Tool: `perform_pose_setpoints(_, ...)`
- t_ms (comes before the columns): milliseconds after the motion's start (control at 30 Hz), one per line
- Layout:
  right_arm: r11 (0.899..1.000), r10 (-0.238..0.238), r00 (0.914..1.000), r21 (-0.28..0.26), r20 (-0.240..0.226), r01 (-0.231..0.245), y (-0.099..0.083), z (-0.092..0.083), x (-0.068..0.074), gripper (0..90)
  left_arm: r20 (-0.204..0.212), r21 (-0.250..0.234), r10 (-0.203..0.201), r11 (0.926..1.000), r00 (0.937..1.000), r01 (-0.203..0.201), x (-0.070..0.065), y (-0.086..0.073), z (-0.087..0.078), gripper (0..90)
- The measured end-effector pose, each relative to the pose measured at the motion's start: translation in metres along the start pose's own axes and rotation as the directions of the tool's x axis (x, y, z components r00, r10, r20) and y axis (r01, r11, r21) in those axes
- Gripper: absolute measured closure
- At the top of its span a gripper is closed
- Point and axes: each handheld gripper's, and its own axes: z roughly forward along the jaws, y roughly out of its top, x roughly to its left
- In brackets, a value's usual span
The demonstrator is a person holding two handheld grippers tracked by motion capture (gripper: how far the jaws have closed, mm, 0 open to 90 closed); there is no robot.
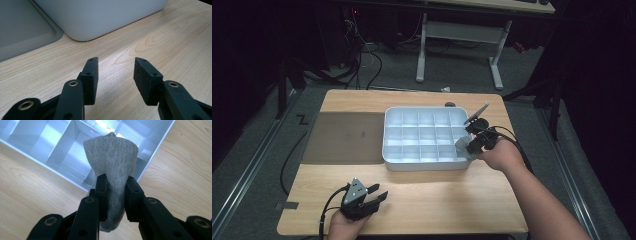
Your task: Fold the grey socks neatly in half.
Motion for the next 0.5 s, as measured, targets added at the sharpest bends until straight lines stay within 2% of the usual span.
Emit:
perform_pose_setpoints(100, 1.000, 0.014, 0.9999, 0.023, 0.009, -0.014, 0.004, 0.006, 0.001, 76.6, 0.003, -0.002, -0.002, 1.0000, 1.0000, 0.002, 0.000, 0.000, 0.000, 55.9)
perform_pose_setpoints(200, 0.999, 0.008, 0.9998, 0.032, 0.017, -0.008, 0.007, 0.012, 0.001, 76.6, 0.004, 0.000, -0.001, 1.0000, 1.0000, 0.001, 0.000, 0.000, 0.000, 55.8)
perform_pose_setpoints(333, 0.998, 0.037, 0.9989, 0.048, 0.029, -0.038, 0.012, 0.017, 0.000, 76.6, 0.005, 0.001, 0.002, 1.0000, 1.0000, -0.002, 0.000, 0.000, 0.000, 55.8)
perform_pose_setpoints(400, 0.998, 0.025, 0.9992, 0.054, 0.031, -0.027, 0.013, 0.018, 0.000, 76.6, 0.006, -0.001, -0.001, 1.0000, 1.0000, 0.001, 0.000, 0.000, 0.000, 55.7)
perform_pose_setpoints(500, 0.996, 0.051, 0.9980, 0.077, 0.039, -0.054, 0.016, 0.025, -0.001, 76.5, 0.006, 0.001, -0.001, 1.0000, 1.0000, 0.001, 0.002, 0.000, 0.000, 55.7)
